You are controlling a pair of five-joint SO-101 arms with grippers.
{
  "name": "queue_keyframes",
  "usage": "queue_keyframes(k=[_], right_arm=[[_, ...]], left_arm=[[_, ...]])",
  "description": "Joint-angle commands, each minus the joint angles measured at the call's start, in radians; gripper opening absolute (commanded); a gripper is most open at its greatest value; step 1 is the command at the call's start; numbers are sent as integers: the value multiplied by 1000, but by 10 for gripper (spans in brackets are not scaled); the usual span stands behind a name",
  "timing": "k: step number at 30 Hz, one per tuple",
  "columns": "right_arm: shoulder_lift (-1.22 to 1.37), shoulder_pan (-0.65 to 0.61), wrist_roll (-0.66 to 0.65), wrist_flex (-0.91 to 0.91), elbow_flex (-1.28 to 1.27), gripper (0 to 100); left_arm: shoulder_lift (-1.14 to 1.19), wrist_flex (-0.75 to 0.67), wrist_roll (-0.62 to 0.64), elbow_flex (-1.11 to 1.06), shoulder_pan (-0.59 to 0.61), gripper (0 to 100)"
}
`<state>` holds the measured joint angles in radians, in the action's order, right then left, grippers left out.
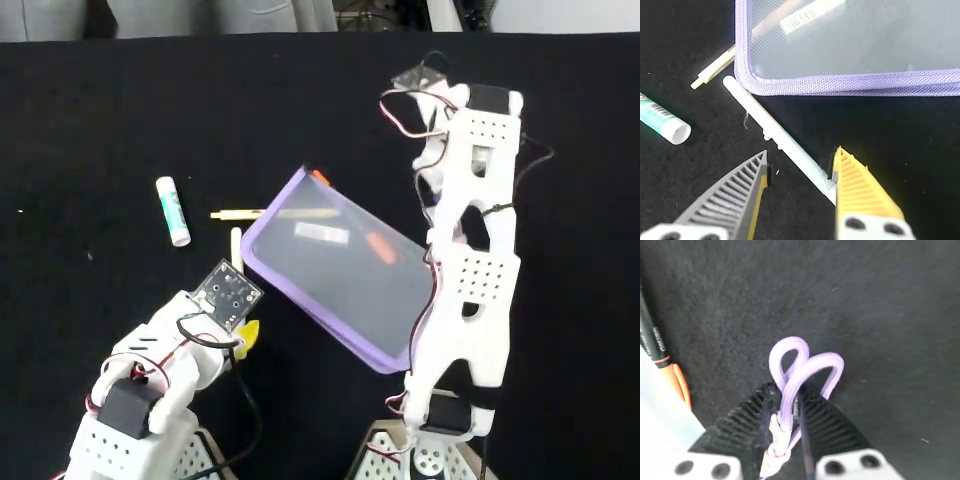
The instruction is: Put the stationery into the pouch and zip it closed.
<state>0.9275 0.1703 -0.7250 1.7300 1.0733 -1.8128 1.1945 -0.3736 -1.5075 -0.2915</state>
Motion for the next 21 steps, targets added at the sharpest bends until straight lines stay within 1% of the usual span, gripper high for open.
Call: queue_keyframes(k=[1,11,18,21], right_arm=[[-179,-15,11,35,76,11],[-541,-15,20,35,71,11],[-714,-61,83,35,71,11],[-786,-97,89,35,71,11]], left_arm=[[-3,-20,14,10,1,220],[-3,-21,14,10,-4,220],[-3,-21,12,4,-148,220],[-3,-21,9,18,-168,220]])
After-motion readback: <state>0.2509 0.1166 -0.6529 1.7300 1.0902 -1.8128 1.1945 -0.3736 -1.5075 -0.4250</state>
